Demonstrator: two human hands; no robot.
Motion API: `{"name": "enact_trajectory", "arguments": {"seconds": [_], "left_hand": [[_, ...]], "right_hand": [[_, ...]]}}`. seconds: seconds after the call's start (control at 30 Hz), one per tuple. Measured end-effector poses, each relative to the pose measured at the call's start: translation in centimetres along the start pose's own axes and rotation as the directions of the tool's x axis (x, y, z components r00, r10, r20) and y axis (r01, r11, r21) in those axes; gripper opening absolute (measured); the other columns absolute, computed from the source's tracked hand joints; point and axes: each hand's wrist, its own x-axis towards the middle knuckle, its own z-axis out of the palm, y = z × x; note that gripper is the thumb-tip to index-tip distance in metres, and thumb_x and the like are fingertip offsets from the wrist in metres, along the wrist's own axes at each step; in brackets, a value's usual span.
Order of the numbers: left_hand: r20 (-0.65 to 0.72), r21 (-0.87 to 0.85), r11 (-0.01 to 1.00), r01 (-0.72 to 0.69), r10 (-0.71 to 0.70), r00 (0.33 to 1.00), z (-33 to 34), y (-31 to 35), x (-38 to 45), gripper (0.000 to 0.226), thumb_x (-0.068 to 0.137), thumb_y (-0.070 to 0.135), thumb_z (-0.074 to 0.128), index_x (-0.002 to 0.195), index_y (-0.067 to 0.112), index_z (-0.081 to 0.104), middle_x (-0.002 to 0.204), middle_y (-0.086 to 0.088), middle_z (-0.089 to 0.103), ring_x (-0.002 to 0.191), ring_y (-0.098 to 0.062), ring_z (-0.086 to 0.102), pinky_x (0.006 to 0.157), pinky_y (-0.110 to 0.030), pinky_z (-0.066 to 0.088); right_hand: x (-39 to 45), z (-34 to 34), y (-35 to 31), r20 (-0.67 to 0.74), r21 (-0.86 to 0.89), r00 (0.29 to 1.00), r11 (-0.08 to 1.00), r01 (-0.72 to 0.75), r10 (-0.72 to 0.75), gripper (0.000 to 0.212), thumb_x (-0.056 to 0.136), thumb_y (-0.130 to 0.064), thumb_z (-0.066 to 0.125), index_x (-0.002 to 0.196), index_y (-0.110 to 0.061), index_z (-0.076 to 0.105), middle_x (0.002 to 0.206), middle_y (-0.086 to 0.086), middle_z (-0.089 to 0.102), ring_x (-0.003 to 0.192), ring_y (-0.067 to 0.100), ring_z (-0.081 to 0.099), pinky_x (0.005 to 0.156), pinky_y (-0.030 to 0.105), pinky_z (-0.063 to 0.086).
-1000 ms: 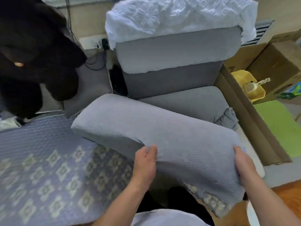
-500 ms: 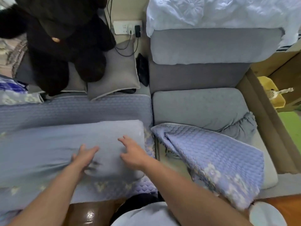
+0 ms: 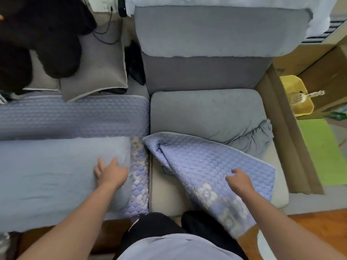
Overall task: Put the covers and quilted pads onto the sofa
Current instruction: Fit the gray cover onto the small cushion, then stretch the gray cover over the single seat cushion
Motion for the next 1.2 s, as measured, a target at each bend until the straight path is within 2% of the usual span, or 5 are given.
{"name": "enact_trajectory", "arguments": {"seconds": [0.37, 0.63, 0.77, 1.0, 1.2], "left_hand": [[0.660, -0.526, 0.631, 0.570, -0.120, 0.741, 22.4, 15.4, -14.1, 0.081, 0.073, 0.061, 0.071, 0.140, 0.026, 0.041, 0.130, -0.001, 0.060, 0.111, -0.029, 0.062, 0.093, -0.046, 0.051], [0.276, -0.934, 0.254, 0.252, 0.063, 0.959, 9.7, 22.6, -14.9, 0.027, 0.062, 0.013, 0.063, 0.088, 0.007, 0.066, 0.081, -0.012, 0.070, 0.075, -0.029, 0.070, 0.066, -0.041, 0.057], [-0.175, -0.971, 0.147, -0.188, 0.098, 0.980, -6.1, 21.0, -15.1, 0.016, 0.060, 0.018, 0.067, 0.076, 0.016, 0.068, 0.078, -0.004, 0.071, 0.077, -0.028, 0.069, 0.074, -0.048, 0.058], [-0.532, -0.836, 0.138, -0.531, 0.033, 0.846, -25.7, 10.7, -16.0, 0.013, 0.068, 0.009, 0.067, 0.080, 0.013, 0.071, 0.077, -0.006, 0.072, 0.078, -0.030, 0.071, 0.072, -0.053, 0.060], [-0.487, -0.806, 0.461, -0.370, -0.162, 0.858, -27.7, -2.1, -9.0, 0.025, 0.068, 0.019, 0.071, 0.092, 0.011, 0.072, 0.095, -0.012, 0.074, 0.090, -0.031, 0.071, 0.075, -0.042, 0.059]], "right_hand": [[2.8, -3.2, 9.5, 0.662, 0.519, 0.693, 0.493, -0.698, 0.285, 0.037, 0.102, -0.014, 0.053, 0.135, 0.001, 0.055, 0.091, 0.017, 0.073, 0.085, 0.032, 0.071, 0.064, 0.038, 0.058], [-2.2, -11.9, -5.3, 0.115, 0.321, 0.933, 0.901, 0.291, -0.342, 0.025, 0.088, -0.024, 0.062, 0.069, -0.008, 0.069, 0.064, -0.001, 0.064, 0.068, 0.018, 0.057, 0.061, 0.039, 0.049], [-9.0, -15.1, -14.6, -0.329, 0.238, 0.589, 0.539, 0.808, -0.738, 0.021, 0.083, -0.026, 0.067, 0.069, -0.014, 0.076, 0.115, -0.012, 0.052, 0.115, 0.014, 0.047, 0.094, 0.034, 0.044], [-21.2, -10.7, -28.1, -0.293, 0.497, 0.336, 0.158, 0.853, -0.895, 0.021, 0.091, -0.020, 0.065, 0.077, -0.033, 0.075, 0.128, -0.014, 0.046, 0.121, -0.002, 0.050, 0.098, 0.010, 0.039], [-23.7, -0.3, -33.7, 0.101, 0.390, 0.328, 0.341, 0.855, -0.939, 0.041, 0.098, -0.028, 0.056, 0.066, -0.007, 0.071, 0.082, -0.001, 0.064, 0.085, 0.010, 0.055, 0.072, 0.024, 0.040]]}}
